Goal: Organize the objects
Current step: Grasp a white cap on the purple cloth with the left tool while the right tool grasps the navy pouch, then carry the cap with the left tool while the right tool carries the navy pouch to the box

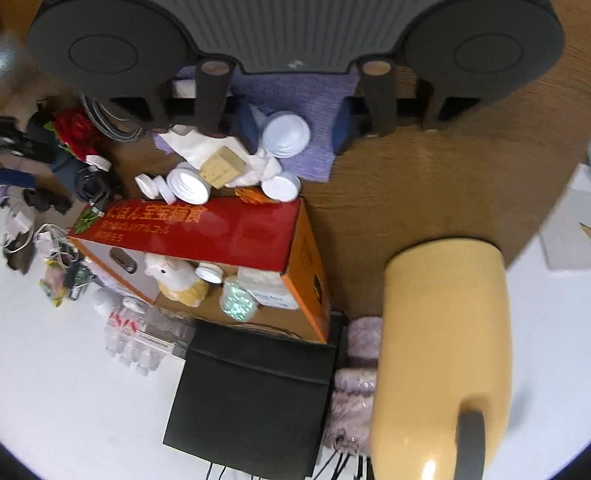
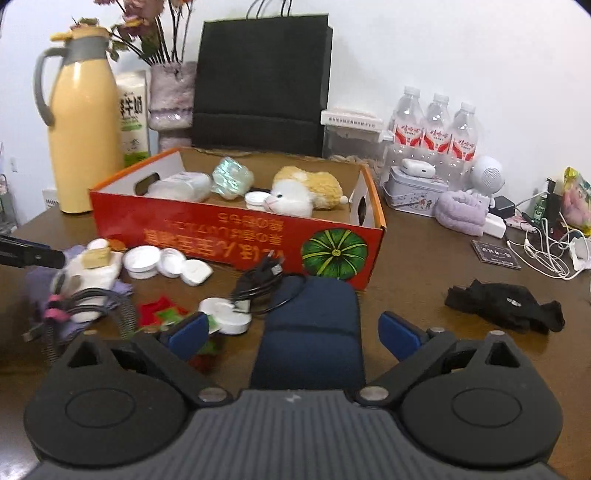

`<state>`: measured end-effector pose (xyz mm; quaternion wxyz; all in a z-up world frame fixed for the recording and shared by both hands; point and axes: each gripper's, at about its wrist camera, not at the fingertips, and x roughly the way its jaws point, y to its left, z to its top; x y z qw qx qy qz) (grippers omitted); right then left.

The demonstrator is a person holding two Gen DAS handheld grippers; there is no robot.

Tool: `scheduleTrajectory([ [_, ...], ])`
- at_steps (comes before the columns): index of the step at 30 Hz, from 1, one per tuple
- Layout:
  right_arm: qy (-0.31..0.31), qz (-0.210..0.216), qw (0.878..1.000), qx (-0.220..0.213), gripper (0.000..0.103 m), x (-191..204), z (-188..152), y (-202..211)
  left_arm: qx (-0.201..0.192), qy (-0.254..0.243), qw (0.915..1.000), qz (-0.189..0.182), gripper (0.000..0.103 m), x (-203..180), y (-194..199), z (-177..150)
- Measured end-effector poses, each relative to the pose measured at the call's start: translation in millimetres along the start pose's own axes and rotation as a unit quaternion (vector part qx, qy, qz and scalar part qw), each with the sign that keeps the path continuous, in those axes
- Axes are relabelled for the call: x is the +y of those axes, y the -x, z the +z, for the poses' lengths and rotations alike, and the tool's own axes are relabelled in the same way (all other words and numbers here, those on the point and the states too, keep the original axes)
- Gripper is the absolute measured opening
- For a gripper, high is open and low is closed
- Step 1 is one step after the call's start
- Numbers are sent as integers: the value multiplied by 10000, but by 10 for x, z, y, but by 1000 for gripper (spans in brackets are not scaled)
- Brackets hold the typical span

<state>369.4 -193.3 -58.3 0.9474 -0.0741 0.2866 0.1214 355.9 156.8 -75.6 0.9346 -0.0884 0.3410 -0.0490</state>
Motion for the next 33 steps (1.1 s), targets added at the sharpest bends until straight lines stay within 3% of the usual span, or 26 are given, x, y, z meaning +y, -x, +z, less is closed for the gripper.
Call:
scheduleTrajectory([
  [2, -86, 9, 9999, 144, 78, -35, 6, -154, -33, -39, 10000, 13, 27, 3, -11, -22],
  [5, -321, -106, 9992, 207, 69, -79, -41, -318, -164, -93, 9997, 142, 27, 0, -3, -53],
  [11, -165, -214, 9995, 166, 70, -72, -68, -409, -238, -41, 9989, 410, 27, 6, 16, -40],
  [14, -394, -115, 9989, 244, 64, -141, -41, -384, -226, -100, 9952, 948, 27, -108, 155, -65],
  [16, -549, -84, 9979, 331, 60, -172, -64, -248, -439, -205, 9928, 1094, 27, -244, 393, -137],
  [20, -542, -199, 9978, 329, 60, -143, -394, 306, -809, 1, 9939, 750, 27, -495, 1039, -469],
  [23, -562, -222, 9978, 275, 59, -44, -687, 733, -811, -6, 9945, 666, 27, -753, 1343, -741],
  [28, -506, 265, 9981, 210, 59, 168, -936, 1341, -731, -188, 9968, 252, 27, -1132, 1607, -963],
  [33, -509, 469, 9974, -205, 59, 238, -865, 1615, -877, -310, 9953, 253, 27, -1236, 1662, -902],
])
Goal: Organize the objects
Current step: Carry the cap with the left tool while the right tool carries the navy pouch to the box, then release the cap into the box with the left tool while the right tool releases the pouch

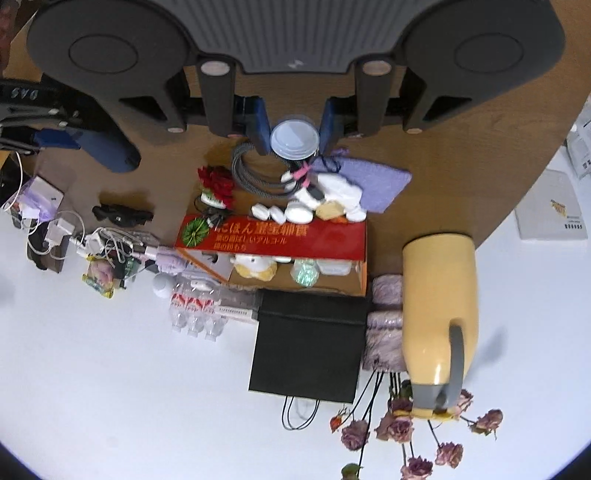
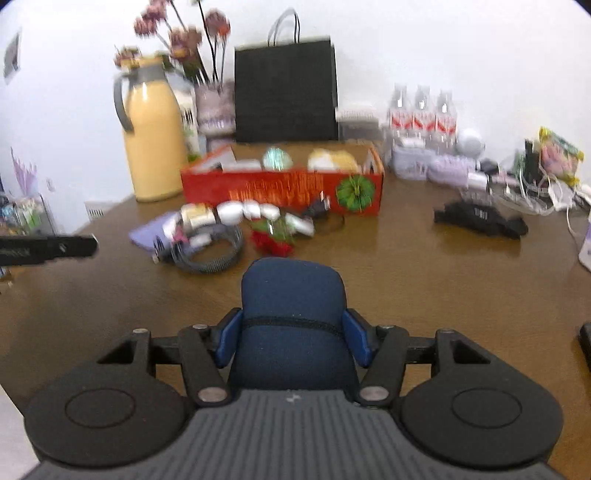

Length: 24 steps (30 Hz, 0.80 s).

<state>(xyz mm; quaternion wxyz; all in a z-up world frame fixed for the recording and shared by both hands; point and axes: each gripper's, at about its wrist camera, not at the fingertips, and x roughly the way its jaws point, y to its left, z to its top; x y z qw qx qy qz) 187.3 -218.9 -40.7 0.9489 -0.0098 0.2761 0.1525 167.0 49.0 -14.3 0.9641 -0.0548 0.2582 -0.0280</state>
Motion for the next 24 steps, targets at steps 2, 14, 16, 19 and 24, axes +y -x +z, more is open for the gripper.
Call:
scheduleTrajectory([
  [2, -47, 82, 9998, -179, 59, -51, 115, 30, -117, -82, 9999, -39, 27, 20, -63, 118],
  [14, 590, -420, 9973, -152, 59, -516, 2172, -1535, 191, -508, 9974, -477, 27, 150, -1595, 1672],
  [16, 675, -753, 9945, 273, 59, -562, 2377, -2042, 335, -498, 9976, -339, 27, 193, -1912, 1818],
  [19, 937, -1153, 9858, 777, 59, -527, 2442, -2666, 632, -288, 9975, -145, 27, 281, -2417, 1944],
  [24, 1550, -1432, 9679, 1367, 61, -357, 2241, -3332, 974, -310, 9947, -126, 28, 255, -3029, 1955],
])
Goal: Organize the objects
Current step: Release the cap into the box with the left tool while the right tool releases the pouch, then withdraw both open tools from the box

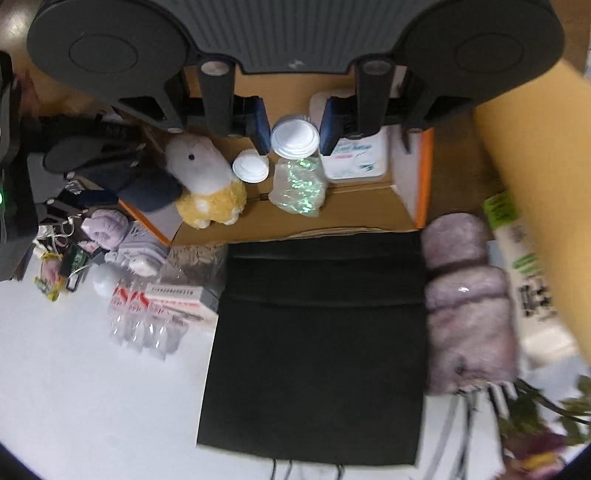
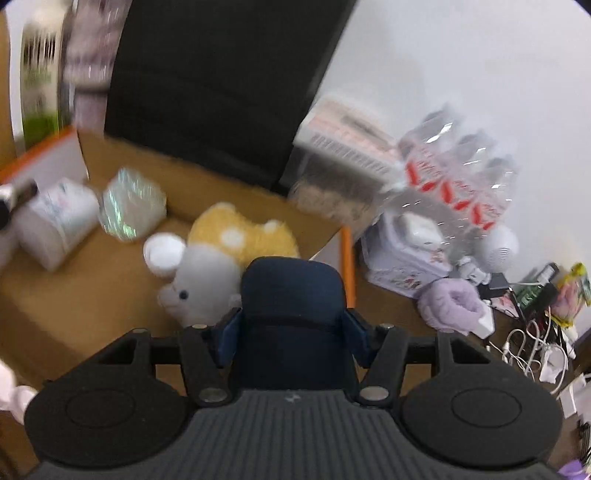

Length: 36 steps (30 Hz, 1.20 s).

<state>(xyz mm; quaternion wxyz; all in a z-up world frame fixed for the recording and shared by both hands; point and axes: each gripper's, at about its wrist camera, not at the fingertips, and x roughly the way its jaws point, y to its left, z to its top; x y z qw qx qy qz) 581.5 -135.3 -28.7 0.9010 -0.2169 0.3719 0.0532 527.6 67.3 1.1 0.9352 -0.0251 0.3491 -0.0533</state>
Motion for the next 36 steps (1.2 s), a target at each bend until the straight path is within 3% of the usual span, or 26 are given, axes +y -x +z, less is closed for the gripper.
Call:
scheduleTrajectory([
  [2, 10, 12, 9999, 140, 66, 74, 25, -119, 105, -58, 9998, 138, 30, -33, -224, 39],
  [5, -412, 757, 9950, 500, 68, -8, 64, -291, 353, -217, 9988, 258, 35, -43, -435, 89],
  [7, -682, 875, 9931, 372, 71, -122, 80, -214, 274, -150, 9990, 328, 39, -20, -400, 93],
  [9, -755, 884, 9932, 32, 84, -232, 115, -11, 89, -55, 9996, 246, 54, 21, -253, 84],
  [10, -807, 895, 9926, -113, 89, -296, 126, 88, 21, -52, 9997, 246, 57, 28, -161, 84],
  [14, -1040, 971, 9886, -495, 88, -561, 253, 507, -126, -113, 9993, 345, 62, -24, 218, 159],
  [17, -1165, 983, 9860, -673, 89, -709, 301, 803, -356, -121, 9982, 475, 74, -82, 568, 217],
  [20, -1141, 1029, 9849, -792, 93, -721, 169, 1118, -638, -173, 9947, 783, 77, -164, 971, 37],
  [22, -962, 1019, 9846, -1045, 99, -640, -79, 1367, -903, -359, 9908, 946, 79, -235, 1241, -262],
  [25, -649, 1166, 9802, -1461, 99, -440, -716, 1787, -1026, -431, 9856, 1273, 79, -382, 1697, -912],
  [26, -629, 1211, 9781, -1571, 100, -379, -959, 1943, -1183, -288, 9863, 1114, 80, -422, 1943, -1208],
  [29, -619, 1613, 9630, -2070, 103, -225, -1864, 2526, -1499, -14, 9874, 517, 96, -434, 2594, -1970],
  [31, -569, 1878, 9591, -2038, 103, -124, -2356, 2834, -1517, -157, 9877, 342, 98, -504, 2944, -2449],
  [33, -551, 2004, 9625, -1742, 103, -53, -2769, 3123, -1300, -431, 9904, 214, 98, -505, 3156, -2774],
  [36, -93, 1947, 9688, -1528, 103, -27, -3150, 3467, -864, -258, 9942, 589, 98, -422, 3362, -3031],
])
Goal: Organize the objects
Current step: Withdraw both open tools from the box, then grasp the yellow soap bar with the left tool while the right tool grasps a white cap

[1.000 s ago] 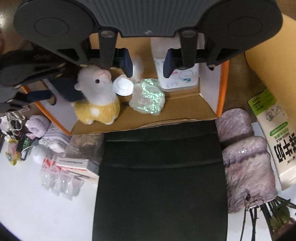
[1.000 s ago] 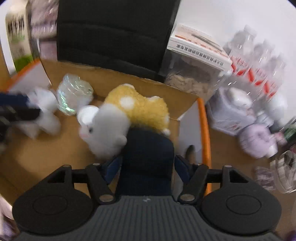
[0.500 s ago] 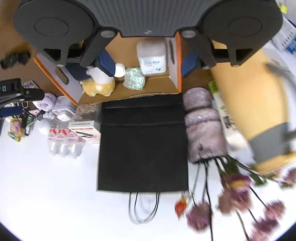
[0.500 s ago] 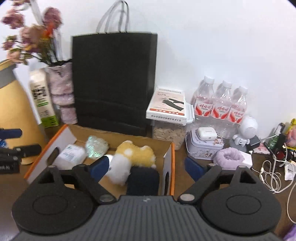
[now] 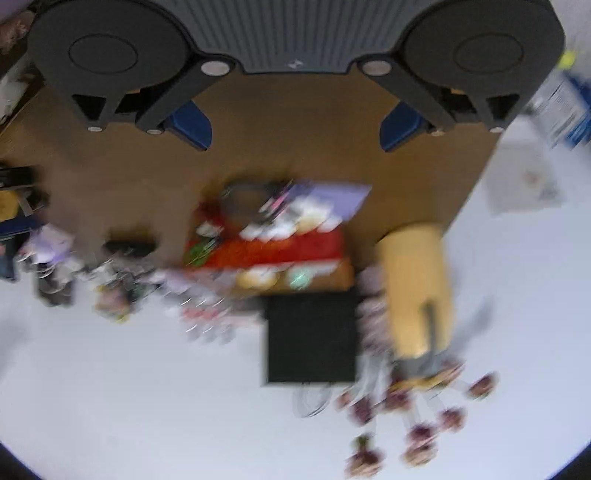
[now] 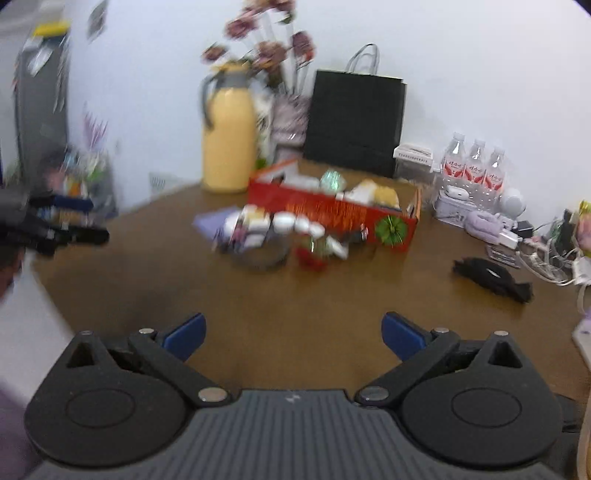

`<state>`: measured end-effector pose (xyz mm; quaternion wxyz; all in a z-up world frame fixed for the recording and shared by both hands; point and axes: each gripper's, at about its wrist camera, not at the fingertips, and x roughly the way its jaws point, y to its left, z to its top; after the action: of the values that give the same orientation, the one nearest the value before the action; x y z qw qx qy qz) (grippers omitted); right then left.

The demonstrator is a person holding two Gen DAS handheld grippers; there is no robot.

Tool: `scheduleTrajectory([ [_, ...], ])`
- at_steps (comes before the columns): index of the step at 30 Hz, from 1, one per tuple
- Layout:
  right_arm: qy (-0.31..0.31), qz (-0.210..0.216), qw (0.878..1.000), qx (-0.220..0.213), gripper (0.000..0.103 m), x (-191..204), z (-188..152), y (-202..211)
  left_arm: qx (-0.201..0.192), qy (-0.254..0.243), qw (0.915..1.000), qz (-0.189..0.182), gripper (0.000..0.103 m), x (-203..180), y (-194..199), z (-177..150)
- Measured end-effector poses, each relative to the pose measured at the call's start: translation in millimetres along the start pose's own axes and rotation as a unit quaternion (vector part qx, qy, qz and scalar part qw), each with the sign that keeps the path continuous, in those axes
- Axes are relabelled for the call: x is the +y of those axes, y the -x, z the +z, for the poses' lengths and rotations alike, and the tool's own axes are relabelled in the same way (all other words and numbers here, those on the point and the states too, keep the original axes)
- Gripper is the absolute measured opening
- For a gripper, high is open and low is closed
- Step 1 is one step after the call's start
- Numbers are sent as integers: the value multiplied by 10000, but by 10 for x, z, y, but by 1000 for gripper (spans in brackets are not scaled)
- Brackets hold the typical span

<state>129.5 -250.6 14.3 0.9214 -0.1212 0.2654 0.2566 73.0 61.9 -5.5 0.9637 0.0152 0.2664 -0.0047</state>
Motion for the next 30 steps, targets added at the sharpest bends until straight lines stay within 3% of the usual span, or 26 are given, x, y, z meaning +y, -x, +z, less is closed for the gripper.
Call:
scheduleTrajectory([
  [4, 15, -203, 9998, 78, 103, 51, -46, 251, 25, 422, 9989, 196, 98, 143, 46, -32],
  [8, -181, -356, 9992, 99, 103, 48, -21, 154, 151, 420, 9980, 447, 96, 102, -105, 12],
  [13, -241, -391, 9989, 21, 103, 78, -26, -70, -68, 395, 9987, 323, 97, 105, -216, 41],
  [17, -467, -743, 9953, -412, 102, -38, 77, -390, -344, 266, 9990, 119, 95, 129, -617, 218],
  [19, -707, -863, 9928, -446, 93, -148, 192, -643, -334, 149, 9993, -35, 90, 135, -881, 378],
  [22, -1003, -422, 9923, -596, 84, -307, 431, -1007, -251, 46, 9995, -161, 87, 188, -1398, 714],
  [24, -927, -358, 9932, -612, 79, -361, 612, -1333, -139, -96, 9997, -183, 77, 204, -1781, 912],
  [26, -845, -304, 9944, -558, 59, -401, 792, -1702, 160, -169, 9986, -465, 75, 235, -2179, 1064],
  [28, -852, -84, 9956, -372, 46, -435, 958, -2068, 482, -153, 9971, -572, 56, 247, -2510, 1149],
  [30, -807, 56, 9967, -109, 43, -488, 1121, -2464, 725, -253, 9956, -535, 44, 228, -2759, 1184],
])
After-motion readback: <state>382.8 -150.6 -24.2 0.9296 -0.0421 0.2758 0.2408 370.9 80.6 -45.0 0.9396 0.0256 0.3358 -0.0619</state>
